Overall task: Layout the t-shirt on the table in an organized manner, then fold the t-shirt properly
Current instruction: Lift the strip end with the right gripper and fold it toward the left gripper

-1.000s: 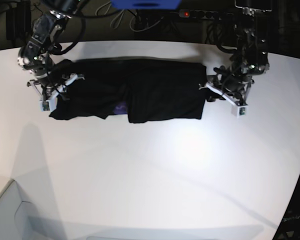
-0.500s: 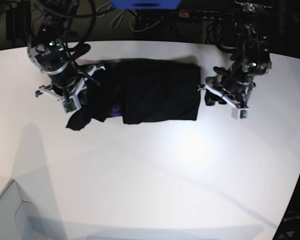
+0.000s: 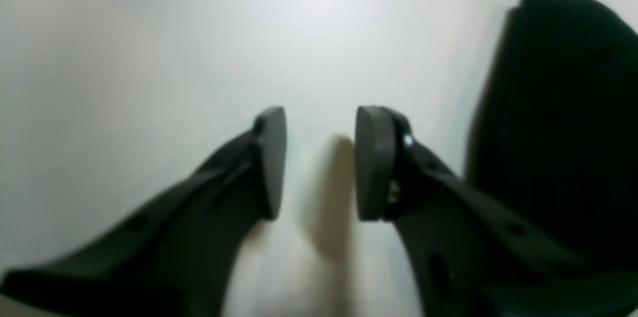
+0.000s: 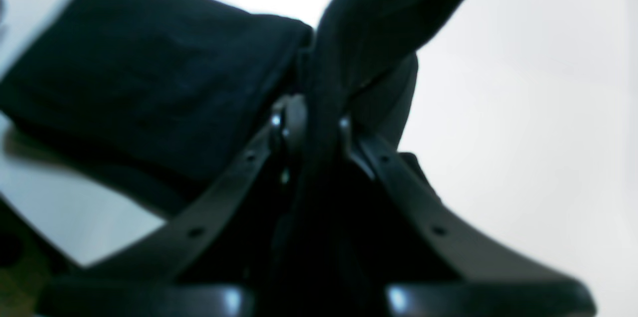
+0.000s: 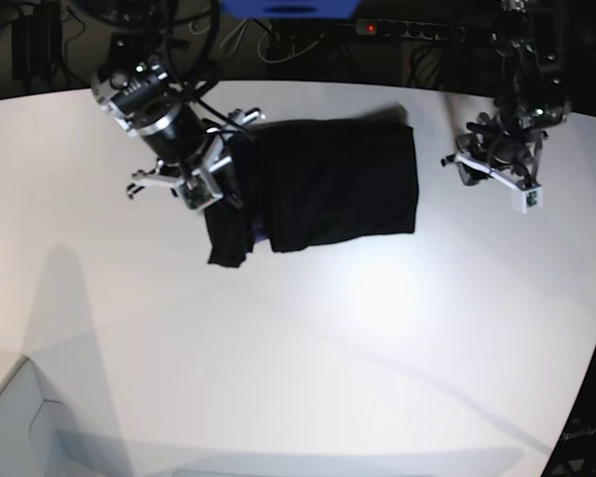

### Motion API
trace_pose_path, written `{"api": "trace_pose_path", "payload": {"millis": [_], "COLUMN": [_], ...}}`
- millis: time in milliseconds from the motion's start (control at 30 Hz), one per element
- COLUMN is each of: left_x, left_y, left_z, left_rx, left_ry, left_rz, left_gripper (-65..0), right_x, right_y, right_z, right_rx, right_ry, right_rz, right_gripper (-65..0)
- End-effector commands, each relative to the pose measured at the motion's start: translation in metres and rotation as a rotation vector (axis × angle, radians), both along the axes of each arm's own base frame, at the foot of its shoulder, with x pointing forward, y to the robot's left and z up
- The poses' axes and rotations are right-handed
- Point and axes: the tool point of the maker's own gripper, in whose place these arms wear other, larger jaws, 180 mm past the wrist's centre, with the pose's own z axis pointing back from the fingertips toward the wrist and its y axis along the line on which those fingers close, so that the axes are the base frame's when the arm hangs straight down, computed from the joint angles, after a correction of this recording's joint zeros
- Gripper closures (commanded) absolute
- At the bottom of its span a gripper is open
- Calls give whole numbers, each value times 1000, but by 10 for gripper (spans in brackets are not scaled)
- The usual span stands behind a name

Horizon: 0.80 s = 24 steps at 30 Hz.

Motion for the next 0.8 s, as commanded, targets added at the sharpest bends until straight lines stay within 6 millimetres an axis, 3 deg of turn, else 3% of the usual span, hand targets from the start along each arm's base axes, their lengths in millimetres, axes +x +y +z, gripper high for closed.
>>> {"api": "trace_pose_path", "payload": {"millis": [0, 133, 300, 567, 767], "left_x": [9, 12, 11, 6, 5], "left_y": [2, -5, -6, -16, -19], "left_z": [9, 8, 7, -13, -17], "left_rx": [-1, -25, -28, -49, -52], "left_ry": [-23, 33, 42, 104, 113], "left_rz": [-2, -23, -22, -45, -52], "left_gripper": [-165, -63, 0, 0, 0], "right_x": [4, 0, -3, -3, 21], "right_y": [13, 33, 53, 87, 104], "right_z": [19, 29, 34, 46, 20], "right_rx": [62, 111, 137, 174, 176], "right_ry": [-71, -111, -119, -147, -99], "right_rz": [24, 75, 126, 220, 265], "right_gripper": [0, 0, 0, 0, 0]}}
